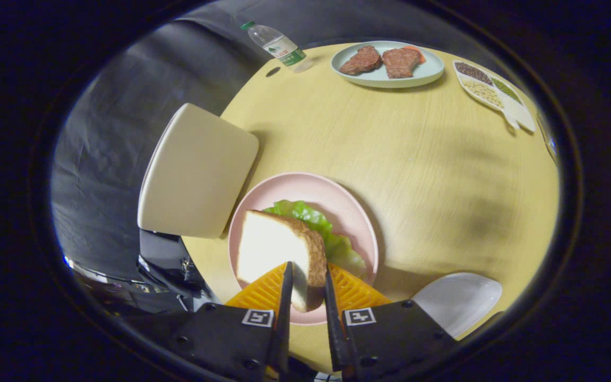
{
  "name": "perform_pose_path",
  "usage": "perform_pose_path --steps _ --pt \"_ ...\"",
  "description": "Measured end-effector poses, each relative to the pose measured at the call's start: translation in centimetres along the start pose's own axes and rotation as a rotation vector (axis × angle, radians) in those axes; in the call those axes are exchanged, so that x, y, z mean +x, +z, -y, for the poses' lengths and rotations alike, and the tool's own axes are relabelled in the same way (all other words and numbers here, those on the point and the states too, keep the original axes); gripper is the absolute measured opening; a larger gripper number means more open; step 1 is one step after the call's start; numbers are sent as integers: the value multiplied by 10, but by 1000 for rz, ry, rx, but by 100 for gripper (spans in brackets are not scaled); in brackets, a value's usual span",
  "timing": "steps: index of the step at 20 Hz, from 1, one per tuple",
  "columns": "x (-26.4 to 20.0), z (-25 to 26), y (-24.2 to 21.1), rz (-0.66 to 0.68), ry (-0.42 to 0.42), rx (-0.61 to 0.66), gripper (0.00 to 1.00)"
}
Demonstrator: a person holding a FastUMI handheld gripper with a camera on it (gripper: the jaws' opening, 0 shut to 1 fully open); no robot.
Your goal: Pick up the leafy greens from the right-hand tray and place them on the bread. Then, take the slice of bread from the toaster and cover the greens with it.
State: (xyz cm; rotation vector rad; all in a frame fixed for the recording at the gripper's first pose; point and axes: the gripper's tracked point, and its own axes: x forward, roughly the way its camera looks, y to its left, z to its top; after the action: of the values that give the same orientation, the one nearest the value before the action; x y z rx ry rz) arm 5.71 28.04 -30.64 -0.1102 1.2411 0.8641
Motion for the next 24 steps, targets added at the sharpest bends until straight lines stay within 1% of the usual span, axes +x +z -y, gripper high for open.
perform_pose_path --steps 2,5,7,11,16,19,22,24 --pt "-3 1 0 21 -29 -33 47" --pt "-15 11 3 58 -106 -98 65" --pt "-26 11 6 97 -124 -107 77" --pt "-56 8 21 236 -150 -103 100" --pt "-114 24 39 461 -277 -74 100" --pt "-169 27 45 638 -358 -16 100" --pt "-230 23 47 821 -416 43 100" --pt "-271 23 41 926 -493 46 100"
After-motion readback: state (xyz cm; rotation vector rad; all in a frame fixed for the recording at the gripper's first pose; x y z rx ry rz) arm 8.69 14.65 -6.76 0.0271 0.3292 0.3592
